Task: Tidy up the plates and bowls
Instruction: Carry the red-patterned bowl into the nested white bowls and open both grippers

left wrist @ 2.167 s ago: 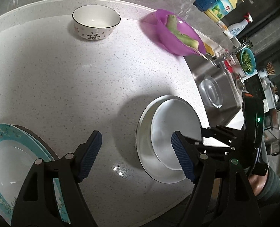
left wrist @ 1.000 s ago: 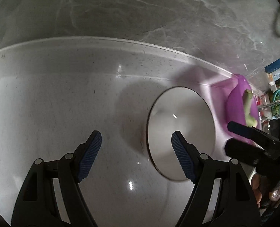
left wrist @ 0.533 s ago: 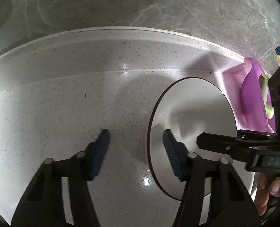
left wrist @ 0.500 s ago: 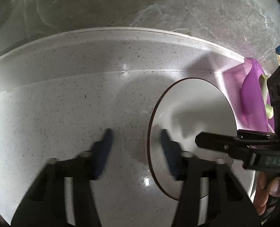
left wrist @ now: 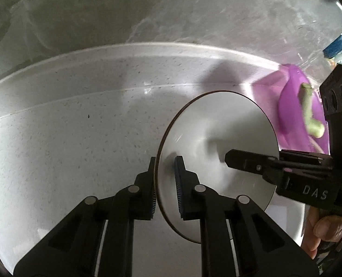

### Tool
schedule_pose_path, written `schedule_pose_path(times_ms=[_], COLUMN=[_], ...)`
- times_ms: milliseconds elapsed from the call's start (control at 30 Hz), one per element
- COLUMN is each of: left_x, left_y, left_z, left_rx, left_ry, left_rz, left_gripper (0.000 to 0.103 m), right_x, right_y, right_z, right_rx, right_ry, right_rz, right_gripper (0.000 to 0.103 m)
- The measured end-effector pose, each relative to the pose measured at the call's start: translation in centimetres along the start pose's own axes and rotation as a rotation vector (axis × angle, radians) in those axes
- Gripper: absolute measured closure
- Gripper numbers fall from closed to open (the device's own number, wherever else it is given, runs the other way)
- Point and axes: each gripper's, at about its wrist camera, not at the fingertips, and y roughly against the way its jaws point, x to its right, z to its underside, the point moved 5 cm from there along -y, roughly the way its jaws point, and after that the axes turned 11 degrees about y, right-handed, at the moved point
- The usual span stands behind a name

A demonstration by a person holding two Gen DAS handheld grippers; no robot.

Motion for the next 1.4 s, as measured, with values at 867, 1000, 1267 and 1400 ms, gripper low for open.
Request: schedule_pose_path(times_ms=[867, 1000, 1267, 1400], left_x=[10.9, 11.6, 11.4, 11.4], left_y=[13.0, 12.7, 8.5, 6.4], left_z=[23.3, 26.2, 29.9, 30.1], left_rx=[-0.058, -0.078, -0.124, -0.126], left_ry=[-0.185, -0.194, -0.183, -0.173], left_rz=[0.126, 0.123, 0.078, 0.053], left_gripper=[0.090, 0.090, 0.087, 0.086], right_x=[-3.9, -3.7, -1.8, -1.0], right_y=[16.1, 16.5, 13.8, 12.3], right_z=[20.3, 23.2, 25.6, 26.3], right_rx=[0.058, 0.045, 0.006, -0.005], right_ry=[-0.014, -0.021, -0.041, -0.063], right_rz=[0.019, 0.021, 0.063, 0.056], right_gripper=[0.083, 0.083, 0.084, 0.084])
